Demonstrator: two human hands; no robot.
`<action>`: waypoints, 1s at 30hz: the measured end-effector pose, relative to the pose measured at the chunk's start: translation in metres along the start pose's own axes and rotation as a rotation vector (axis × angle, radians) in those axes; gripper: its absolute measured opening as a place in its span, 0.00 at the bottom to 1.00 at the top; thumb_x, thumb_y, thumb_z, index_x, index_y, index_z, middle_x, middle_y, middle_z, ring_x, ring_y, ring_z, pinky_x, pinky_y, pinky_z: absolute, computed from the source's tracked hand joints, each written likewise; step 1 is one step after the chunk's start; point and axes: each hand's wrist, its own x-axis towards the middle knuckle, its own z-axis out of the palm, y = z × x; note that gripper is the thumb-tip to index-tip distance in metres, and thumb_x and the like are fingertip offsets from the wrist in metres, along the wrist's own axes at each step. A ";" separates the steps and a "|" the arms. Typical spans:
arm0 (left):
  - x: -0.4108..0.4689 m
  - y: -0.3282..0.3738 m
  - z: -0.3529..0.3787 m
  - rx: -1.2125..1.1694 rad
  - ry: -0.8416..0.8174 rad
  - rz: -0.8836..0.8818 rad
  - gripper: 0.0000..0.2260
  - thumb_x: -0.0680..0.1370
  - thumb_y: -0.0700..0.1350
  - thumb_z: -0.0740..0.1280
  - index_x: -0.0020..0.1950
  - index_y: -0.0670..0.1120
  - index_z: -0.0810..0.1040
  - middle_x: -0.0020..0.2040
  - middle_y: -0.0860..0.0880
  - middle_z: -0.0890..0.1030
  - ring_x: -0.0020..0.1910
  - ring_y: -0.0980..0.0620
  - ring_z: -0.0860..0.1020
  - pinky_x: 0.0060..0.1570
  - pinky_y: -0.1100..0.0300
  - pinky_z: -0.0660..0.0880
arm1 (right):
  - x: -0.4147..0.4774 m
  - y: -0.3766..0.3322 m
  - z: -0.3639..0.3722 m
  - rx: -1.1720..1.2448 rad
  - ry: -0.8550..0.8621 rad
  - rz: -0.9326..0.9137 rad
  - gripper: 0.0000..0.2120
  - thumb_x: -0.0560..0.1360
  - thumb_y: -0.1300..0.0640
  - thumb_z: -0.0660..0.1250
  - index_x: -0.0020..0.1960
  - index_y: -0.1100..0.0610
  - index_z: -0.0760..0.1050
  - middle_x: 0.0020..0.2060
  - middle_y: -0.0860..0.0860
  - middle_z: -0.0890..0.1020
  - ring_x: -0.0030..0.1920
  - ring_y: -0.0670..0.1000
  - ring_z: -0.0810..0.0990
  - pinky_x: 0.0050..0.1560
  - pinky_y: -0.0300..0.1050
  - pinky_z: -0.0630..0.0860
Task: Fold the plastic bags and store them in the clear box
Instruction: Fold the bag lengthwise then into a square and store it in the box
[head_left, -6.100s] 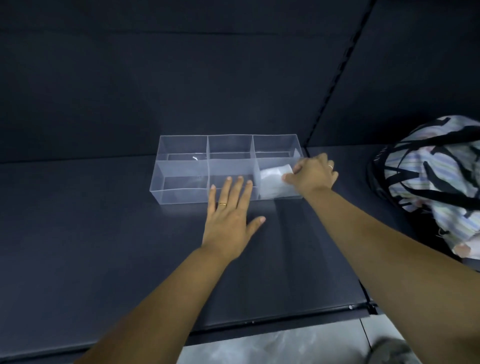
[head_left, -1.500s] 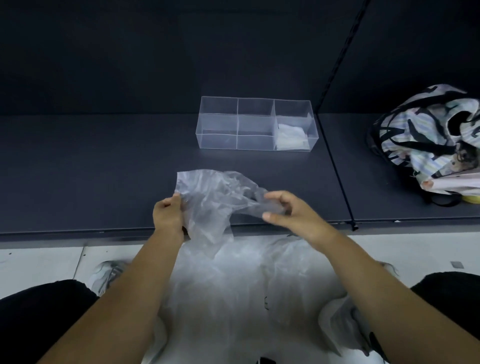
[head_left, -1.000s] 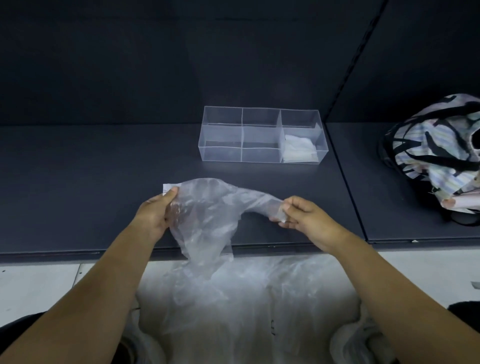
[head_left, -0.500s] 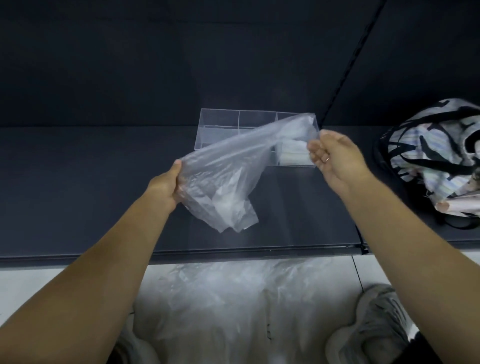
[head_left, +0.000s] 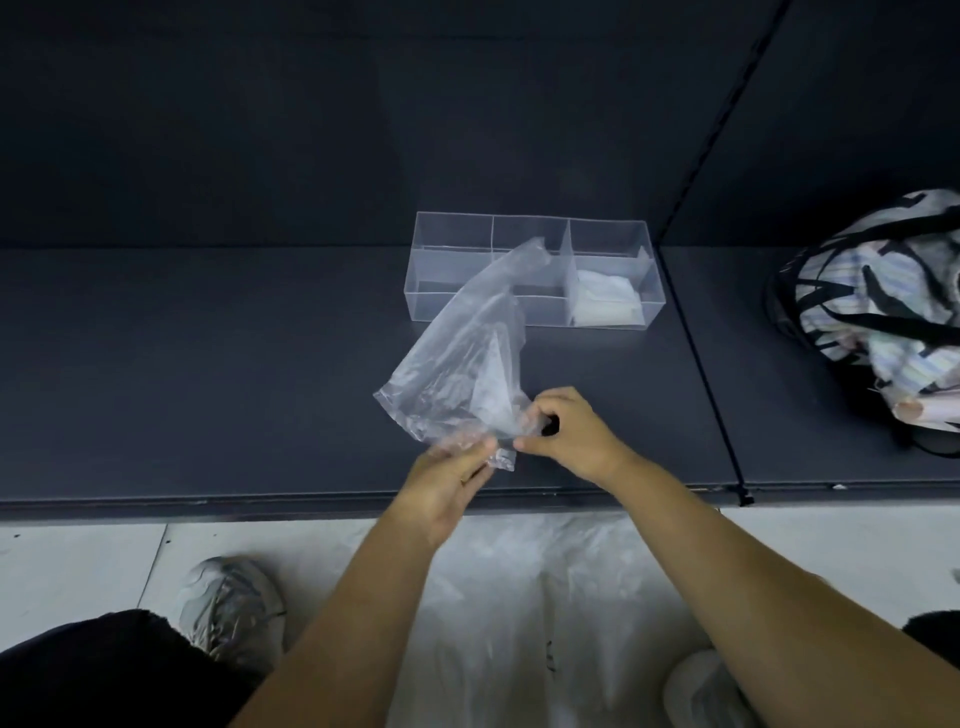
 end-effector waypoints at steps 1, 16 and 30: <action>-0.001 -0.004 0.004 0.031 0.030 -0.003 0.13 0.75 0.39 0.71 0.59 0.40 0.77 0.55 0.45 0.83 0.53 0.51 0.82 0.63 0.55 0.74 | 0.001 0.000 -0.003 0.015 0.012 -0.012 0.09 0.69 0.56 0.77 0.40 0.50 0.76 0.54 0.45 0.69 0.60 0.49 0.71 0.64 0.41 0.67; -0.002 0.043 -0.057 0.163 0.387 0.047 0.14 0.74 0.43 0.72 0.57 0.39 0.76 0.50 0.44 0.81 0.46 0.48 0.80 0.44 0.55 0.78 | -0.054 0.032 -0.096 0.122 -0.156 0.186 0.17 0.73 0.45 0.69 0.33 0.53 0.71 0.30 0.47 0.79 0.36 0.44 0.79 0.41 0.35 0.72; -0.017 0.033 -0.071 0.913 0.379 0.060 0.13 0.70 0.50 0.76 0.43 0.40 0.80 0.34 0.46 0.82 0.31 0.50 0.80 0.37 0.56 0.80 | -0.072 0.068 -0.072 -0.193 0.396 0.528 0.14 0.76 0.58 0.68 0.59 0.62 0.74 0.45 0.59 0.82 0.44 0.58 0.80 0.43 0.47 0.74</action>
